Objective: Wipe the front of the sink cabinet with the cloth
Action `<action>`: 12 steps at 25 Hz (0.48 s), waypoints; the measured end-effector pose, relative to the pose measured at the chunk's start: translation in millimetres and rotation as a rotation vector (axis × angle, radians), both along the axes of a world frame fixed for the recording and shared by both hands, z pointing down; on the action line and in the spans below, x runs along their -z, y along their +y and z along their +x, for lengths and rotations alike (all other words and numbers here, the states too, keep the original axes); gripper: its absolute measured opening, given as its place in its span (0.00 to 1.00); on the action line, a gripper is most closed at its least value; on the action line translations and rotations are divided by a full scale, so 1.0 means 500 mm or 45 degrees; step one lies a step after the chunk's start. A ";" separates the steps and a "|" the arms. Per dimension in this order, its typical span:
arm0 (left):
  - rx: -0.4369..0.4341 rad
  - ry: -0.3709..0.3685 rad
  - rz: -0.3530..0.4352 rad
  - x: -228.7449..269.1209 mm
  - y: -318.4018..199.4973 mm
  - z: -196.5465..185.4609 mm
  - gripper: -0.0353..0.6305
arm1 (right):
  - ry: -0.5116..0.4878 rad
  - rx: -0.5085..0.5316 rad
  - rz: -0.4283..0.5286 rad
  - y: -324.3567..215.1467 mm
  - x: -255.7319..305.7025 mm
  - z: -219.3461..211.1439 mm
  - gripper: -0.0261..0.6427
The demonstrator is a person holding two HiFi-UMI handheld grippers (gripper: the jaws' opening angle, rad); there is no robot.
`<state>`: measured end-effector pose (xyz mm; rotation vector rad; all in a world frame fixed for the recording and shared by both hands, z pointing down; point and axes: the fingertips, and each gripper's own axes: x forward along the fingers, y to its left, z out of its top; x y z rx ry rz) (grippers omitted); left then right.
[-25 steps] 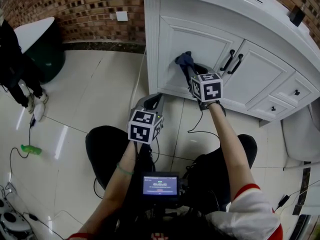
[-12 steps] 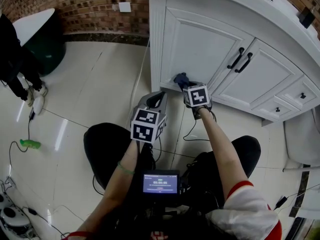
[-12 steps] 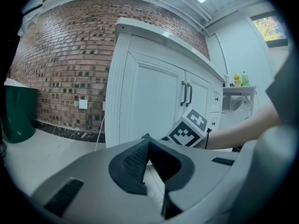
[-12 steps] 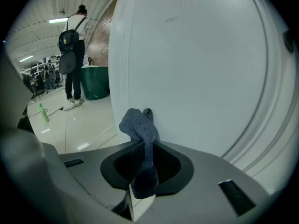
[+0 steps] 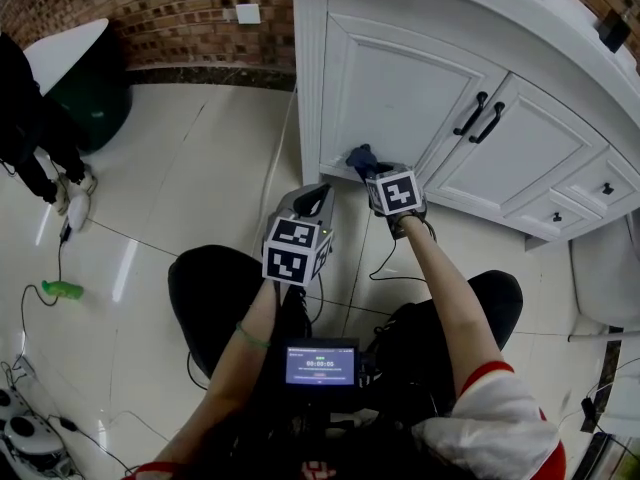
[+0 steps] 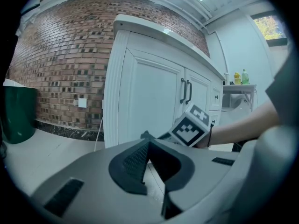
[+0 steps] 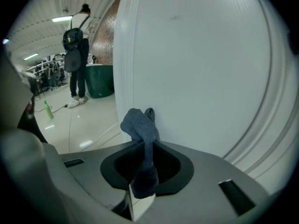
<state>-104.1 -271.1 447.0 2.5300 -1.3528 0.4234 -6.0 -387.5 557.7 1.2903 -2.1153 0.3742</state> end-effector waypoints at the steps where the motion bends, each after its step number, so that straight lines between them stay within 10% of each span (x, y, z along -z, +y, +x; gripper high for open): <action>1: -0.002 -0.004 0.001 0.000 0.000 0.002 0.08 | -0.029 0.022 0.036 0.004 0.033 -0.002 0.13; 12: -0.041 -0.015 0.027 0.038 0.027 0.044 0.09 | -0.160 0.027 0.559 0.039 0.492 0.094 0.13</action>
